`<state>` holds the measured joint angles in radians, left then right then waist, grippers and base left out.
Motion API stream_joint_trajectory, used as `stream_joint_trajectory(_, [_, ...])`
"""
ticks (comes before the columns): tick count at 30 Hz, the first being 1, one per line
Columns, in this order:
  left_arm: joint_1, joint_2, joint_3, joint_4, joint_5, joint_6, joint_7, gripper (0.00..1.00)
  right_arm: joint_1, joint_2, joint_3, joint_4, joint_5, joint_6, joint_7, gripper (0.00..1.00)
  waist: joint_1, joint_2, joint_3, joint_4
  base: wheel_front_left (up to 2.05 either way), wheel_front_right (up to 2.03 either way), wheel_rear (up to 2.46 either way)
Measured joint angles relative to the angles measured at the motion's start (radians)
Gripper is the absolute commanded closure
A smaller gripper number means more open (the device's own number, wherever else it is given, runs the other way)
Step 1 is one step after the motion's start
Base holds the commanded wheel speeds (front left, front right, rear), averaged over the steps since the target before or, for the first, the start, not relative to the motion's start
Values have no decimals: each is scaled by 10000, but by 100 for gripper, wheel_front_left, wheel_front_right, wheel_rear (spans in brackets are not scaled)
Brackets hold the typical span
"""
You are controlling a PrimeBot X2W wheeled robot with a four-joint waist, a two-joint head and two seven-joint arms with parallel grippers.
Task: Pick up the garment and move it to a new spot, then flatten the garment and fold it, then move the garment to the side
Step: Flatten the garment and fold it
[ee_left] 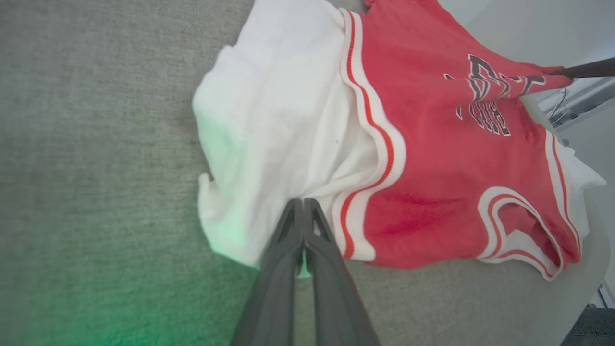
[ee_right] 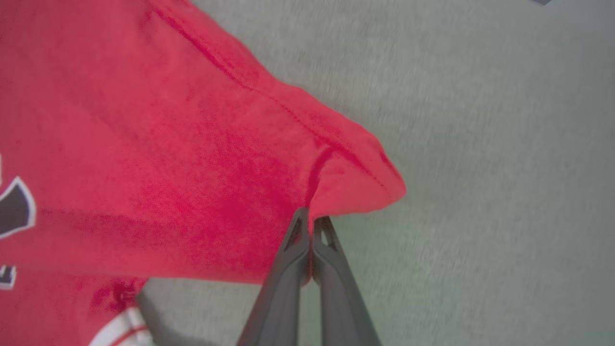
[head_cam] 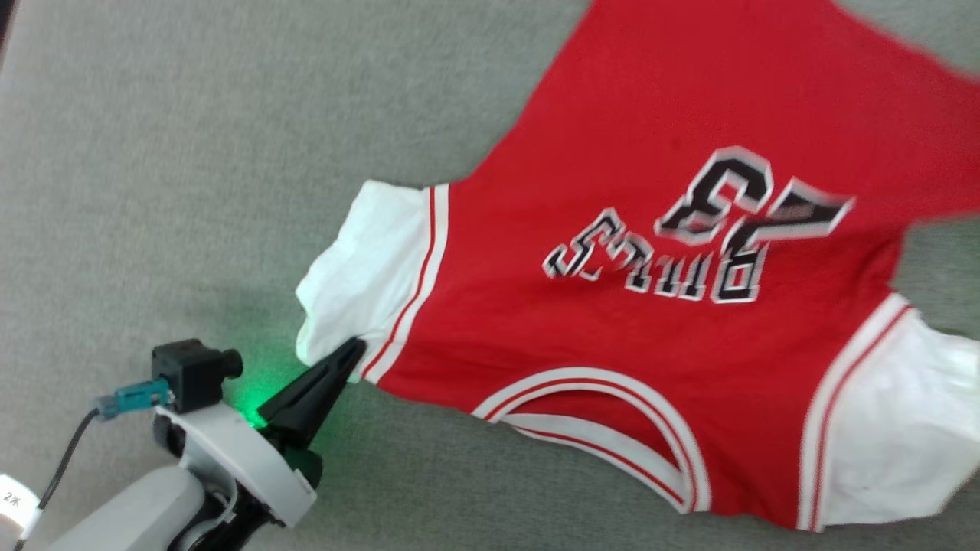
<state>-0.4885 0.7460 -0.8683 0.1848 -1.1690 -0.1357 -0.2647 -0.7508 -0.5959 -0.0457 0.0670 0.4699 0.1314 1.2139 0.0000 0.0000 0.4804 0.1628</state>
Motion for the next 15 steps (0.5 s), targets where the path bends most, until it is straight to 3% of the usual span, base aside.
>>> stream_joint_trajectory(3, [288,63,247,79,88,36,2,100,1960,-82,-479,-1400,769,0,288,100,0,0,-404,-249,0,0,0])
stream_joint_trajectory(6, [538,142,527,56,140,40,2,100,3798,305,-857,-2675,1287,0,512,100,0,0,-696,-563,0,0,0])
stream_joint_trajectory(15, [930,305,1174,-161,257,297,4,100,7932,1544,-805,-5147,1352,0,583,100,0,0,-1251,-1346,0,0,0])
